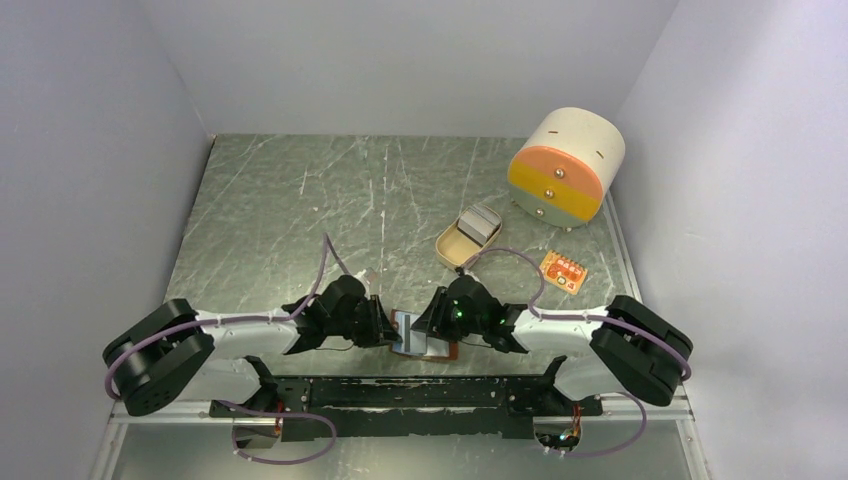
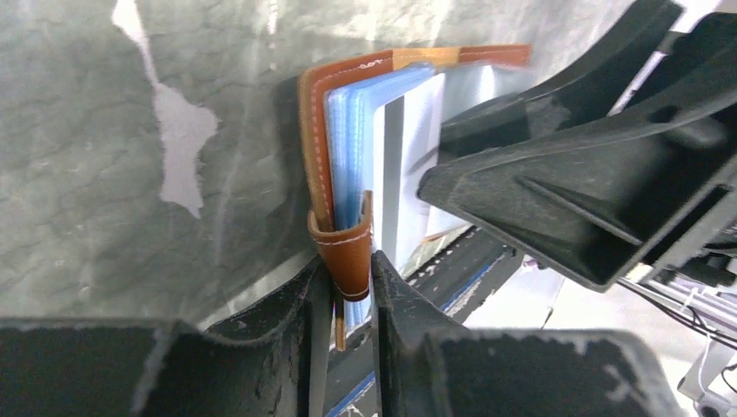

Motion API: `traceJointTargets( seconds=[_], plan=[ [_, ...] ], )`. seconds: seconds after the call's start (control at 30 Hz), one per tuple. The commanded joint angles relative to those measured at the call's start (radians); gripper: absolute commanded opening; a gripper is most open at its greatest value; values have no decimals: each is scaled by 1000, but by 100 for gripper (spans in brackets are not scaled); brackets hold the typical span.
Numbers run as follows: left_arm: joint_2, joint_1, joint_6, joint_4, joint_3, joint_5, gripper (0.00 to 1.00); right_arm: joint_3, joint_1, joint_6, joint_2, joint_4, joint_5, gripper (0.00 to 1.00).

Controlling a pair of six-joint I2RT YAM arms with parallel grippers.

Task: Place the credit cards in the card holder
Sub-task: Insert the credit card into the card holder.

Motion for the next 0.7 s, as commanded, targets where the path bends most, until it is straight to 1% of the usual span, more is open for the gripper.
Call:
traceJointTargets(
  seconds=[0.0, 0.03, 0.13, 0.23, 0.37, 0.53, 0.67],
  plan=[
    [-53, -12, -11, 70, 4, -7, 27, 29, 16, -24, -39, -190, 36, 45],
    [-62, -11, -13, 76, 0, -7, 26, 33, 16, -31, -54, -228, 48, 45],
    [-74, -13, -14, 102, -12, -3, 13, 34, 20, -31, -93, -286, 61, 46],
    [-59, -14, -16, 130, -17, 14, 9, 16, 33, -10, -120, -269, 59, 45],
    [-37, -20, -13, 167, -17, 35, 9, 10, 46, 14, -115, -236, 45, 43],
    [-38, -24, -5, 160, -11, 29, 9, -36, 59, 60, -117, -97, 28, 42],
    [-39, -24, -10, 175, -19, 34, 9, -56, 59, 67, -104, -4, 16, 42]
  ],
)
